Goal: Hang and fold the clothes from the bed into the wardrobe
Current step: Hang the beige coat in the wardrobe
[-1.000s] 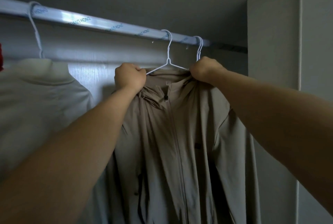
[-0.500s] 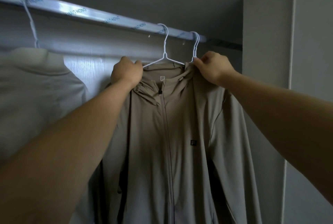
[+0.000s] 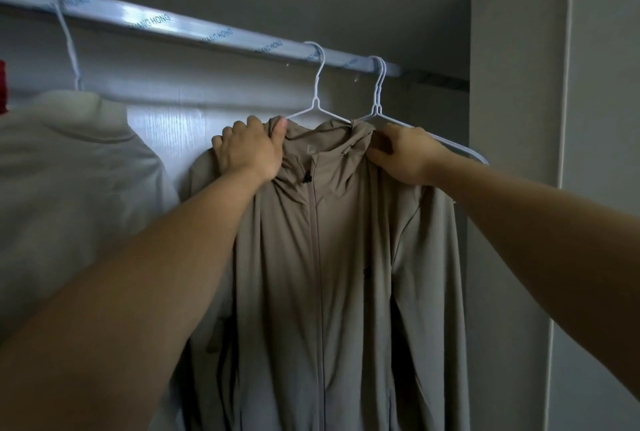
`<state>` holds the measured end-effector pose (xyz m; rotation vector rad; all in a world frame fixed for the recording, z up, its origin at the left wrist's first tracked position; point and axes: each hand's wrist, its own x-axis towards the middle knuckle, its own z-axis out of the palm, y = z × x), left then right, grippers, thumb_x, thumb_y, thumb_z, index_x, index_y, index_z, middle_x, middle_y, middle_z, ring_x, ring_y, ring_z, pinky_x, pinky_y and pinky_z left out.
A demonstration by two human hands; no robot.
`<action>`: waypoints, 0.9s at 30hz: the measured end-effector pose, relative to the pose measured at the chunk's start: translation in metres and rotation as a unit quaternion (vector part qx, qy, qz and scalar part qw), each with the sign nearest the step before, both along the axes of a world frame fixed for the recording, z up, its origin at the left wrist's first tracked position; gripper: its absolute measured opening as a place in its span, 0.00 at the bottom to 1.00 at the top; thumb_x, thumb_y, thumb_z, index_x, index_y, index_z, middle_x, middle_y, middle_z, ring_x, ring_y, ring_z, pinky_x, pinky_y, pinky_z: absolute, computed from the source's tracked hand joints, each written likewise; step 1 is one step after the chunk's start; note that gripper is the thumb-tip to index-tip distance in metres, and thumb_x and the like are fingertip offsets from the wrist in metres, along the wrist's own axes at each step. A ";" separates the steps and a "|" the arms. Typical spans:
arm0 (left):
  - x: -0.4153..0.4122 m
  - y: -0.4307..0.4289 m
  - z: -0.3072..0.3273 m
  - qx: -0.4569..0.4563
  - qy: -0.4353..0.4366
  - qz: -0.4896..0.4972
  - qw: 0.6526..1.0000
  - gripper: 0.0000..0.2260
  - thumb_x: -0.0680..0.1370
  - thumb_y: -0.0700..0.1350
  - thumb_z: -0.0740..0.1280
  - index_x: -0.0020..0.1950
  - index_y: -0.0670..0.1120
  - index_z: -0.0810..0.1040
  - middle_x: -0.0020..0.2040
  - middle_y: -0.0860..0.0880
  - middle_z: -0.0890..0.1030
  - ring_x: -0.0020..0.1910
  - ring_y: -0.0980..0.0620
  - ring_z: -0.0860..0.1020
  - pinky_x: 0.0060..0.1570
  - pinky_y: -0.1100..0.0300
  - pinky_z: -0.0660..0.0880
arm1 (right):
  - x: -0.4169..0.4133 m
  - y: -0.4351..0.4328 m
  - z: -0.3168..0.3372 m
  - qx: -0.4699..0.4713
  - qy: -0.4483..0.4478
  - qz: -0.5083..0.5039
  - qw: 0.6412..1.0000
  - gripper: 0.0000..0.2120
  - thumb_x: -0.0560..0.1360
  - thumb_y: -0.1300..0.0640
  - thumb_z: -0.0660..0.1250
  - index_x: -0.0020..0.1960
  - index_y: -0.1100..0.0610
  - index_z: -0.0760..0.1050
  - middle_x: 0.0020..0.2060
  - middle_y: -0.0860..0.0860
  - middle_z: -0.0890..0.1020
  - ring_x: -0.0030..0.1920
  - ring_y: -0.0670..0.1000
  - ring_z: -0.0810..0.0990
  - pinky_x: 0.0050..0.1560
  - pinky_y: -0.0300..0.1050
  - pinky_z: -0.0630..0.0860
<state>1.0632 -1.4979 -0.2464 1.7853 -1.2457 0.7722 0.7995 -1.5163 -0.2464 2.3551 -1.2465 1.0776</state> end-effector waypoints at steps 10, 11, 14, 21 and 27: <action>0.015 0.004 -0.001 0.015 0.052 -0.006 0.999 0.34 0.81 0.67 0.47 0.64 0.40 0.74 0.63 0.37 0.75 0.64 0.36 0.71 0.63 0.43 0.64 | -0.015 0.004 -0.004 0.038 -0.044 -0.031 0.998 0.17 0.85 0.51 0.52 0.56 0.60 0.75 0.53 0.60 0.80 0.53 0.60 0.78 0.50 0.47 0.68; 0.013 0.004 0.000 0.016 0.056 -0.018 0.998 0.33 0.81 0.66 0.48 0.64 0.41 0.74 0.64 0.37 0.75 0.64 0.36 0.71 0.63 0.43 0.65 | -0.013 0.005 -0.003 0.040 -0.049 -0.028 0.998 0.17 0.85 0.50 0.52 0.57 0.59 0.75 0.52 0.60 0.80 0.53 0.60 0.78 0.50 0.48 0.69; 0.009 0.007 0.003 0.002 0.031 -0.085 0.996 0.22 0.83 0.60 0.53 0.62 0.45 0.75 0.63 0.41 0.75 0.63 0.38 0.71 0.61 0.45 0.68 | -0.008 0.009 0.000 0.034 -0.057 -0.019 0.998 0.15 0.84 0.51 0.53 0.60 0.58 0.73 0.54 0.60 0.80 0.53 0.61 0.78 0.50 0.50 0.71; -0.023 0.010 0.014 -0.036 0.003 -0.217 0.975 0.16 0.84 0.53 0.55 0.69 0.53 0.75 0.65 0.49 0.79 0.66 0.43 0.72 0.65 0.50 0.69 | 0.005 0.022 0.004 0.019 -0.037 -0.026 0.999 0.14 0.82 0.56 0.53 0.60 0.56 0.75 0.54 0.60 0.80 0.50 0.60 0.79 0.53 0.54 0.77; -0.047 0.006 0.031 -0.046 0.051 -0.244 0.967 0.15 0.83 0.55 0.58 0.59 0.49 0.78 0.58 0.47 0.82 0.58 0.43 0.77 0.59 0.48 0.74 | 0.010 0.045 -0.003 -0.029 -0.007 0.029 0.999 0.12 0.82 0.50 0.55 0.53 0.53 0.75 0.51 0.57 0.81 0.49 0.61 0.79 0.50 0.56 0.77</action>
